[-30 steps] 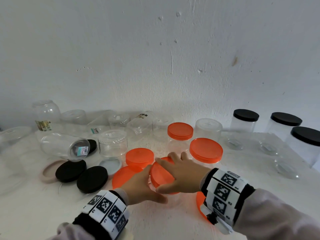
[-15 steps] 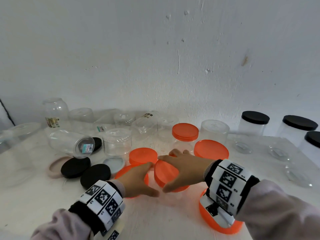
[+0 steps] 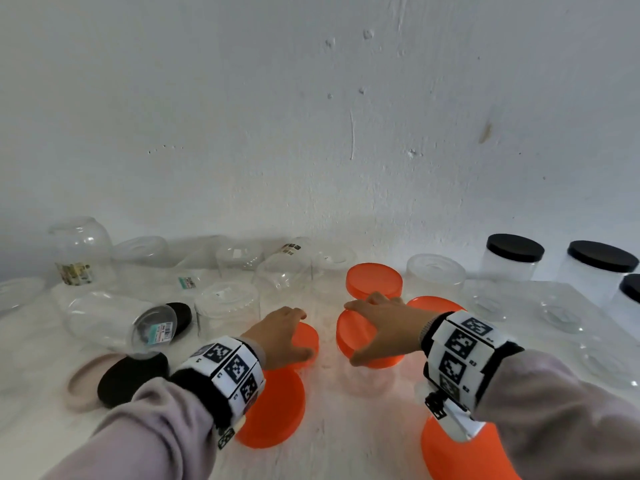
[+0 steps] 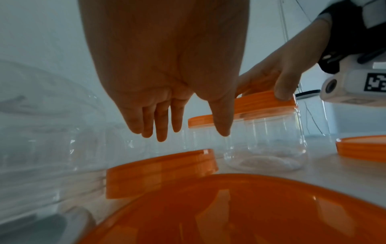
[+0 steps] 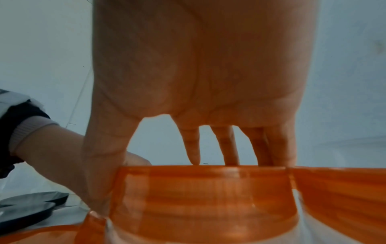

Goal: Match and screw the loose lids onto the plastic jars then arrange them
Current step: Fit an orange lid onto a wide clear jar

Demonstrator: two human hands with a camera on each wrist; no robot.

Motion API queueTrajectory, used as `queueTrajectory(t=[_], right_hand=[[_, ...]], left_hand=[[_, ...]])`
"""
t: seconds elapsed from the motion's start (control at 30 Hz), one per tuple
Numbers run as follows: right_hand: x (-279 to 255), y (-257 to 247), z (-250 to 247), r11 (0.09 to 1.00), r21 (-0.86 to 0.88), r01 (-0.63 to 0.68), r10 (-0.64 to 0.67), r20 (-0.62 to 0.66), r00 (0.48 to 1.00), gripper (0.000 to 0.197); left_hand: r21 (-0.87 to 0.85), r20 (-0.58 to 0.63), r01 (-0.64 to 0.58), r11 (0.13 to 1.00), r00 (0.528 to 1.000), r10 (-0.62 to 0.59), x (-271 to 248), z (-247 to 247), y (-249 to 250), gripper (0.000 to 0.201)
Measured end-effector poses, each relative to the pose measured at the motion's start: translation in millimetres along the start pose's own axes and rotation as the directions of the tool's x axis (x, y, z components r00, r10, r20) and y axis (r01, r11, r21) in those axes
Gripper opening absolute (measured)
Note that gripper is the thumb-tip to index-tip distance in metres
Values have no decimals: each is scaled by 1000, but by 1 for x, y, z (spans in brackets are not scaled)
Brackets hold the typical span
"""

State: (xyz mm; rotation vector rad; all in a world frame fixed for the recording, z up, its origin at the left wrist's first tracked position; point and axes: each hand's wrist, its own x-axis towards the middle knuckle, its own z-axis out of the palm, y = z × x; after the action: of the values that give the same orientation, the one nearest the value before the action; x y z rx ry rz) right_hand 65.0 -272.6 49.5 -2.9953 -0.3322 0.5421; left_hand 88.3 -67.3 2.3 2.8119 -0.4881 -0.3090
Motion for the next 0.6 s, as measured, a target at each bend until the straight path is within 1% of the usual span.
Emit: queueTrajectory(t=[0.13,0.27,0.37,0.43,0.5,0.6], right_hand=[[6,8,-5,998,8,-58,58,16,998,97],[10,14,-10,991,7,-130,130,31,991,99],[14,15,-18,983,-50,-177,179,50,982,98],[18,10,-30,980,-107,-170,177,54,983,92],[24,1,-47,983,-123,-138,142,20,990,84],[39,-18,-76,992,-84,-99,91,-98,991,79]], left_hand=[[86,95,31,996,995,-39,17,1,-6,85],[171,213,71,983,971,-107,28,2,-11,101],[216,255,68,974,959,-124,30,1,-13,102],[220,270,53,974,956,-113,31,0,-14,102],[204,271,35,978,958,-91,32,-3,-15,103],[164,279,-2,986,959,-44,30,-7,-15,104]])
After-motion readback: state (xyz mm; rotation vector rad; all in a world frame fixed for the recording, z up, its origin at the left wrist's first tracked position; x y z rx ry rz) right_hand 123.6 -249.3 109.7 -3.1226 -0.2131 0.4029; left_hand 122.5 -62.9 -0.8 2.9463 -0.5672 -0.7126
